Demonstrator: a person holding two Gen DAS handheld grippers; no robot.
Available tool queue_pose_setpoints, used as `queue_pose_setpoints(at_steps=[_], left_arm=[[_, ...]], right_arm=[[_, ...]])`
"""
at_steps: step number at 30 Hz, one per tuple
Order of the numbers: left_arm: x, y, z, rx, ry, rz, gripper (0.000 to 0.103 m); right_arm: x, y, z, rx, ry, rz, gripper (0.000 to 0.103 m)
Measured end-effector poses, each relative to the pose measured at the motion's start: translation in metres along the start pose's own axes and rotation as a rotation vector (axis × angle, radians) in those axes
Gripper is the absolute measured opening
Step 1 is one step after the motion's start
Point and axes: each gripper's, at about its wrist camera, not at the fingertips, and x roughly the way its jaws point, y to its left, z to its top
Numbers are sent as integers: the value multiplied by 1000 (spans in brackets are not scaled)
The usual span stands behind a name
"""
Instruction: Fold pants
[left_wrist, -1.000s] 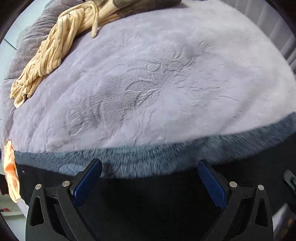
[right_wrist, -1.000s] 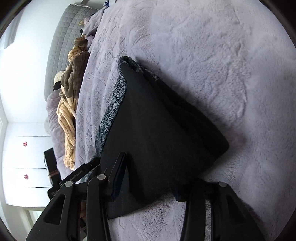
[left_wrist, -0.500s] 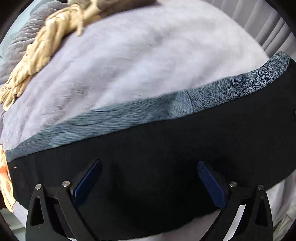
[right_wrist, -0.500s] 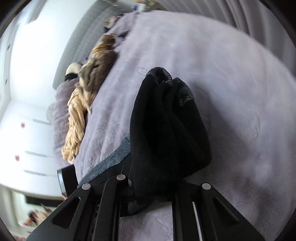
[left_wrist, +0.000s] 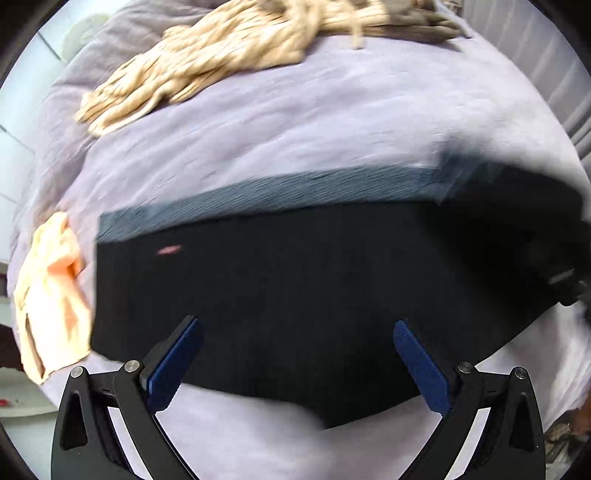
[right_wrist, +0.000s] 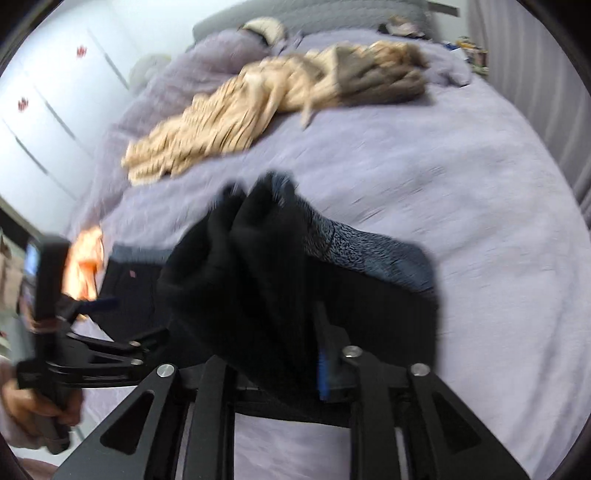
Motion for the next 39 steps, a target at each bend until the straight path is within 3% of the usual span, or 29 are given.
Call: queue_pose_setpoints(at_steps=[2,3,5,7,9,11,13,17,20,26,31,33,34,36,39], left_arm=[[0,32,-8,-13,7,5,103],[-1,44,-9,-22,5,3,103],[-7,63,-15,-40,-9,-12,103],[-1,85,-11,-59,-12,-40,103],[1,87,-14,-82,-4,-80,103],[2,72,-12,-90,9,-115,103],[12,53,-12,-74,40,-142,103],[52,16,-21,-25,124,-117,103],[72,3,-31,-12,159,-90,103],[75,2,-27,5,165,-91,103],[74,-4,-26,17,158,-73,103],[71,-5,-26,14,155,-70,103],[70,-5,-26,16,152,-68,103],[66,-6,-29,14,146,-68,103],[70,-8,-32,5,163,-59,103]], right_arm=[[50,38,-12,-66,100,-81,37],[78,62,-22,-137,165,-188,38],[97,100,-34,-295,202,-378,48],[83,127,-39,-391,169,-413,49],[50,140,-38,-389,112,-324,52],[19,131,-35,-277,74,-161,55],[10,98,-29,-37,81,0,55],[31,-15,-61,680,159,343,55],[36,-43,-85,856,129,460,56],[55,-49,-100,984,136,496,56],[67,-49,-85,1011,98,492,56],[76,-54,-77,1020,101,473,28],[80,-56,-73,1020,118,462,5],[70,-51,-72,987,99,506,5],[66,-30,-79,833,185,397,5]])
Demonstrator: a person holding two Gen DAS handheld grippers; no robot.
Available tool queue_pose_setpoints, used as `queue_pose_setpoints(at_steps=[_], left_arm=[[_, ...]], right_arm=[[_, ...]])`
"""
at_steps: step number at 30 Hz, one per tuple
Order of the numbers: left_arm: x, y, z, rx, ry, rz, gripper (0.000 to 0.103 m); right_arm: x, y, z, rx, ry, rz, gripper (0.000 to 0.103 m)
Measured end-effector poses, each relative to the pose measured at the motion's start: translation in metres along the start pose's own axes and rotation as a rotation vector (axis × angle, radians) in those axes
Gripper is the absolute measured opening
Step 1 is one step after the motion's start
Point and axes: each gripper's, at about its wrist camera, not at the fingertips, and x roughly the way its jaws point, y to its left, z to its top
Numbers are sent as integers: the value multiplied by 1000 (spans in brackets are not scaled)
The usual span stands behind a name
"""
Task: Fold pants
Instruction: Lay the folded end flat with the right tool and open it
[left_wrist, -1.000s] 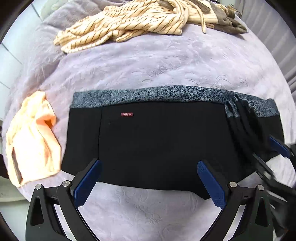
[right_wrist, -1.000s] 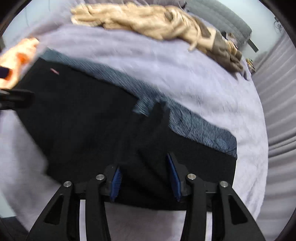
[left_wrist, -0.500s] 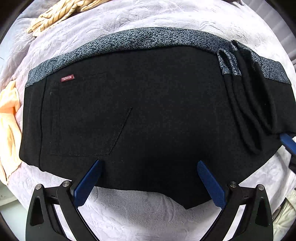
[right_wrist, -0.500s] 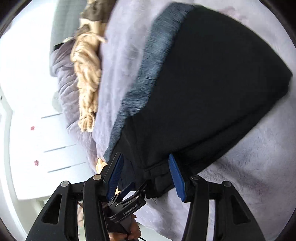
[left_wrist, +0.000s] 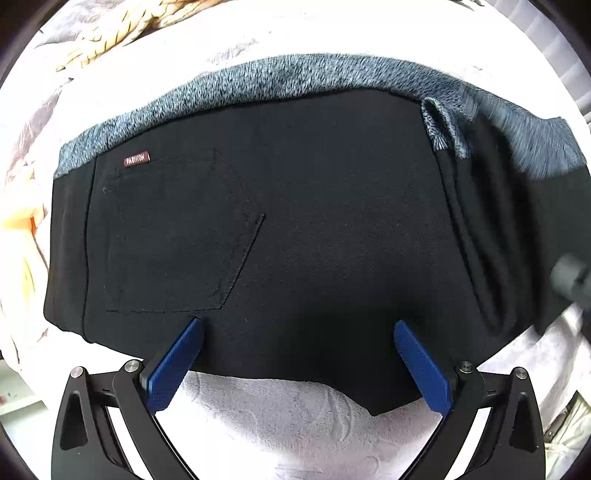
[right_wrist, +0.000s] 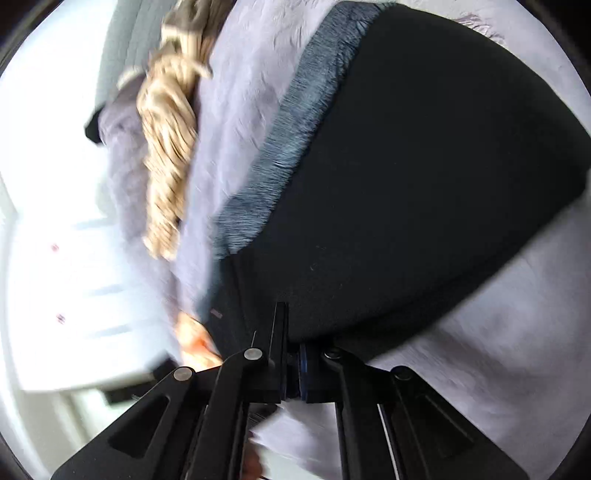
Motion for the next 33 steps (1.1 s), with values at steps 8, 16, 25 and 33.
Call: queue_pose_setpoints(at_steps=[8,16,25,33], left_arm=[[-27,-4,4,27,-34,-1,103],[-95,-48,40,90,-193,-160,103],[-25,-133,77,188,-122,-16,103],[-31,-83,68,115,-121,-79,103]], right_arm=[[3,-11,-4,46,64,51,15],[-86,27,33,-257,-104,-19,25],[-48,-2,146,-204,-103,-176,21],[-2,22,103,-307,76,-162,21]])
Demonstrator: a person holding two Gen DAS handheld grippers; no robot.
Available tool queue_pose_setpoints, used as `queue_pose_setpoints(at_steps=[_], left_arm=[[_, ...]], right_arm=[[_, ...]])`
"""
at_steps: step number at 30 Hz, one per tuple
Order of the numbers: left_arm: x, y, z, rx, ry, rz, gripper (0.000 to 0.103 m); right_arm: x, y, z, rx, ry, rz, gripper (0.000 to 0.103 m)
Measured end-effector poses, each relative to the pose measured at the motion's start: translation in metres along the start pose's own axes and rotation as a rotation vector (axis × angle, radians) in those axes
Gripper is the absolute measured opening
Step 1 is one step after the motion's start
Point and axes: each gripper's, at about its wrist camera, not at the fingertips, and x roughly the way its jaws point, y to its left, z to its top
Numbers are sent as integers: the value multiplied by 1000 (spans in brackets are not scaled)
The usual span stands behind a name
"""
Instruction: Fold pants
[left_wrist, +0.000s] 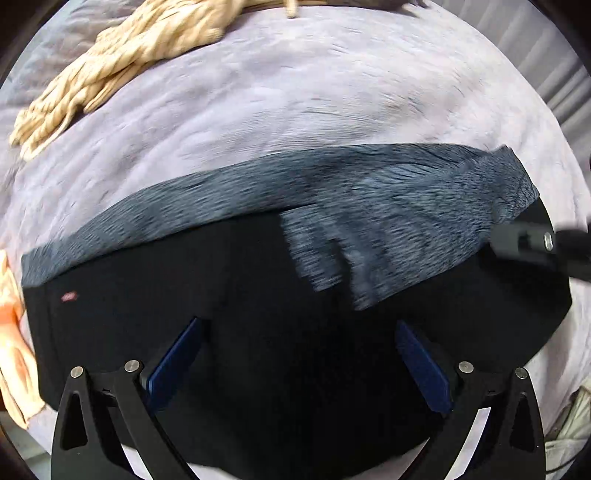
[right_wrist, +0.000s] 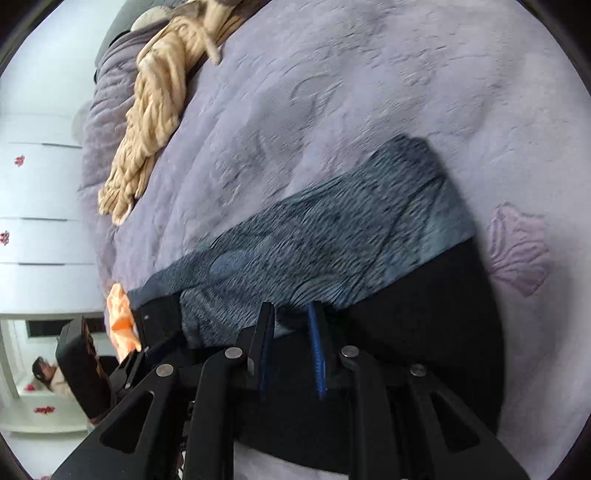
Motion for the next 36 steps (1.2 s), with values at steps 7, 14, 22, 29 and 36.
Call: queue_pose_setpoints(at_steps=[7,14,22,29,36], left_arm=[[-28,53,-33,-58,9,82,103],[-44,89,-86,-144,54,93,103],[-54,110,-116,-230,28,-9,103],[-67,138,-141,-281,-6,-68,103],[-59,162,-150,-357,10,-106,103]], right_arm=[[16,49,-49,-72,47,38,22],[50,87,-84,-167,63,-175,25],[53,122,-100,-294,135,-279,53],[55,150,-118,-373,159,-339,79],[56,155,-141,-401,209,-406,81]])
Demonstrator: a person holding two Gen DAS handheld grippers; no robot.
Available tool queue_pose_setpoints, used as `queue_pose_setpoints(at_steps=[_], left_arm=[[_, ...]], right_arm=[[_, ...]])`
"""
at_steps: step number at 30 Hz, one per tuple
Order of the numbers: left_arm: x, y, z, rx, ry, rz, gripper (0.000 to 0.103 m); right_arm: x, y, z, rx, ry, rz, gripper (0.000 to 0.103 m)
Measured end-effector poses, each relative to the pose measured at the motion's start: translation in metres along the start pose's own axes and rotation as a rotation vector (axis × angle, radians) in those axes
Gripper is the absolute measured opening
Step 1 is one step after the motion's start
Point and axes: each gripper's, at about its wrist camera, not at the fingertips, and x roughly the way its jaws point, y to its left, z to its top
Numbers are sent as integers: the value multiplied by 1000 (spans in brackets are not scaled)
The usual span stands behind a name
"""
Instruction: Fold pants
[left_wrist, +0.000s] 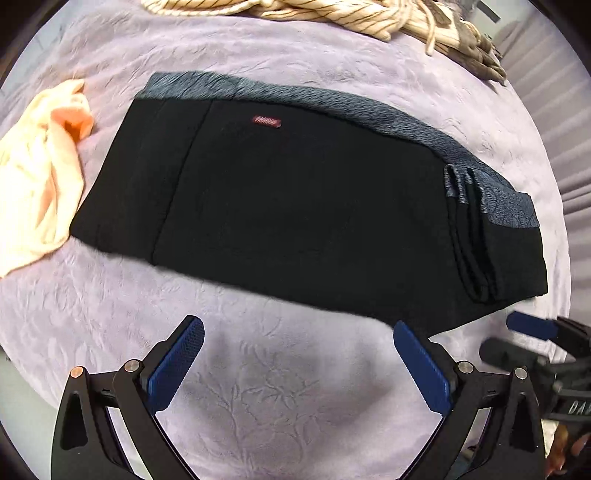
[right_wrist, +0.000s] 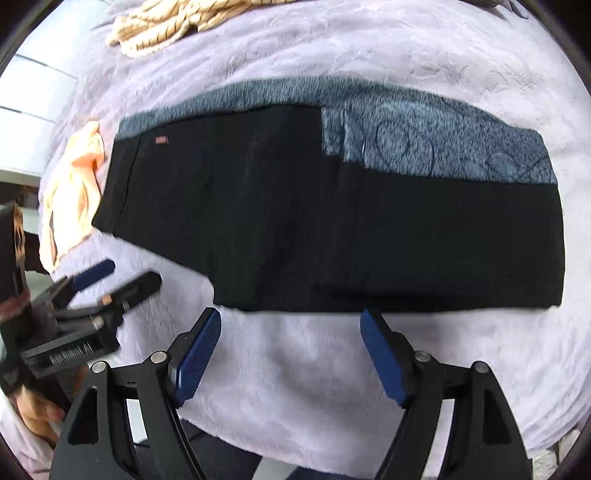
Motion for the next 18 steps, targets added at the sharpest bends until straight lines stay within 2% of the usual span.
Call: queue_pose_setpoints(at_steps=[5,18], left_arm=[[-5,15,-12,-28,10,12,103],[-1,53,-29,-124,41,-5,103]], right_arm=[[8,20,-7,-61,45,-61,81],[33,59,-16,-153,144,-128,81]])
